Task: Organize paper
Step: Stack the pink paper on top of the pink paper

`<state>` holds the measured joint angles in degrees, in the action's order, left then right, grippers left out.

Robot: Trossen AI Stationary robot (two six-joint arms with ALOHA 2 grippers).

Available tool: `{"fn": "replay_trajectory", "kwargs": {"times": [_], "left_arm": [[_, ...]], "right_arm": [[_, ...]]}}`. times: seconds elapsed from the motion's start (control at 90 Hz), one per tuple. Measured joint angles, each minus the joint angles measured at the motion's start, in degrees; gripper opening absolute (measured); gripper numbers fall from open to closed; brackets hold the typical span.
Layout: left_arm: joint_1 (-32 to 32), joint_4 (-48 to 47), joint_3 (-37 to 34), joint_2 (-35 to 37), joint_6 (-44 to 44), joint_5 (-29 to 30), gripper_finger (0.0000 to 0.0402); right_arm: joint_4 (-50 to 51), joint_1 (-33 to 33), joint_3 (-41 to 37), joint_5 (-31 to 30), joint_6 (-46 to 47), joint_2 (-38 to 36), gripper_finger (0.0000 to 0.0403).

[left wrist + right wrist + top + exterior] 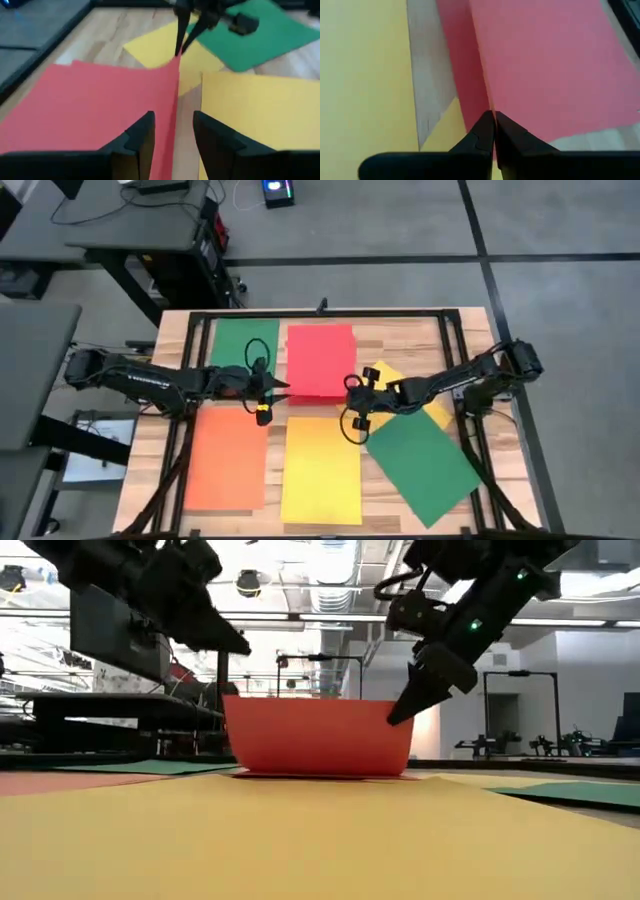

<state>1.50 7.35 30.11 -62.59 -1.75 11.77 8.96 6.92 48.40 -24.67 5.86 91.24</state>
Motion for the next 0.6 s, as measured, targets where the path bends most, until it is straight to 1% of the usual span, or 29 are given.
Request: {"fn": "replay_trajectory", "kwargs": {"times": [0.122,0.233,0.311,0.489,0.6], "left_arm": [[-0.2,-0.1,0.1,-2.9,-1.2,0.0,0.0117],[-0.2,0.7,0.2,-4.2,-2.1,0.0,0.0117],[-0.2,1.1,0.3,-4.3,-2.2,0.0,0.0117],[-0.2,3.2,0.3,-4.3,-2.6,0.0,0.0117],[-0.2,1.7,0.3,-4.3,-3.1,-0.1,0.0117]], "right_arm": [[-0.2,-0.3,0.0,0.9,-3.3,0.0,0.0000],[-0.1,-0.4,0.0,4.0,-8.5,0.0,0.0000],[-0.9,-0.9,0.0,5.2,-12.6,1.3,0.0000],[-1.2,-2.1,0.0,5.4,-19.1,7.6,0.0000],[-1.6,-2.2,1.1,4.8,-19.4,11.6,0.0000]]}}
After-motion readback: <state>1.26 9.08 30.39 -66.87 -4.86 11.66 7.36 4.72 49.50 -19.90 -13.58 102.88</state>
